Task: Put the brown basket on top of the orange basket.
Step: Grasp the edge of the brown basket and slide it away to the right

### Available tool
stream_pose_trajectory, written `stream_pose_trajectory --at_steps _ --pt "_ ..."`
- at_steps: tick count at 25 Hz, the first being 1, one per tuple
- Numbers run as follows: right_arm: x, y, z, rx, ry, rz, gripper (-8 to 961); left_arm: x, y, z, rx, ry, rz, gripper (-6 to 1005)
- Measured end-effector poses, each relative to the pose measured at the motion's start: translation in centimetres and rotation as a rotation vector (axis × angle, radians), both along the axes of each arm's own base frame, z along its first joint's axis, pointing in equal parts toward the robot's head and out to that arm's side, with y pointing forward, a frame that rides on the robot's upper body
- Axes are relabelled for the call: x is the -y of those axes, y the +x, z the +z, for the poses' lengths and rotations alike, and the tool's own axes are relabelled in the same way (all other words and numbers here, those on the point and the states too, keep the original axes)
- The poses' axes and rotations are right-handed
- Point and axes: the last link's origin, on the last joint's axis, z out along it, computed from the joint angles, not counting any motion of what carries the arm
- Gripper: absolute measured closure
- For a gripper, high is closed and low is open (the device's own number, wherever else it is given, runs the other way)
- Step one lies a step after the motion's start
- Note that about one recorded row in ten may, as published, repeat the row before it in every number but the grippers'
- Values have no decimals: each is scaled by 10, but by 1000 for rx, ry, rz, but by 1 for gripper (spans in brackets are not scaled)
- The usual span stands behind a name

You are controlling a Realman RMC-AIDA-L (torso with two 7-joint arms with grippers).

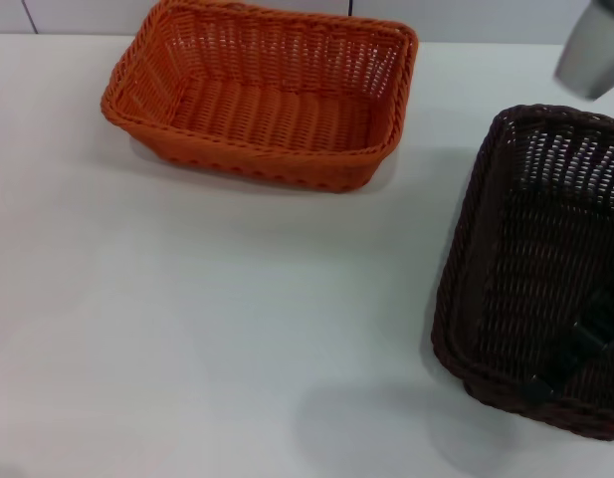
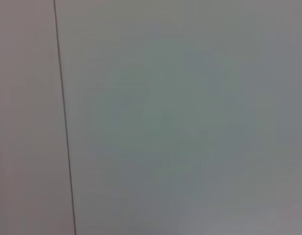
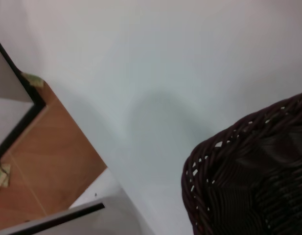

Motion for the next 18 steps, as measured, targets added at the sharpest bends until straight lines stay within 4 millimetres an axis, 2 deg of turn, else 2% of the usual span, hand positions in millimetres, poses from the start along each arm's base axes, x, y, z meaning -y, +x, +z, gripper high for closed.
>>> stream_pose_trajectory --at_steps 5,11,18 --pt "-4 5 -15 43 -21 -16 127 -1 0 -1 0 -3 -1 167" --pt "0 1 -39 46 -71 11 141 -6 5 -1 -3 -7 -14 167" --pt "6 5 -51 68 -116 11 160 -11 9 -1 -7 -13 -24 167"
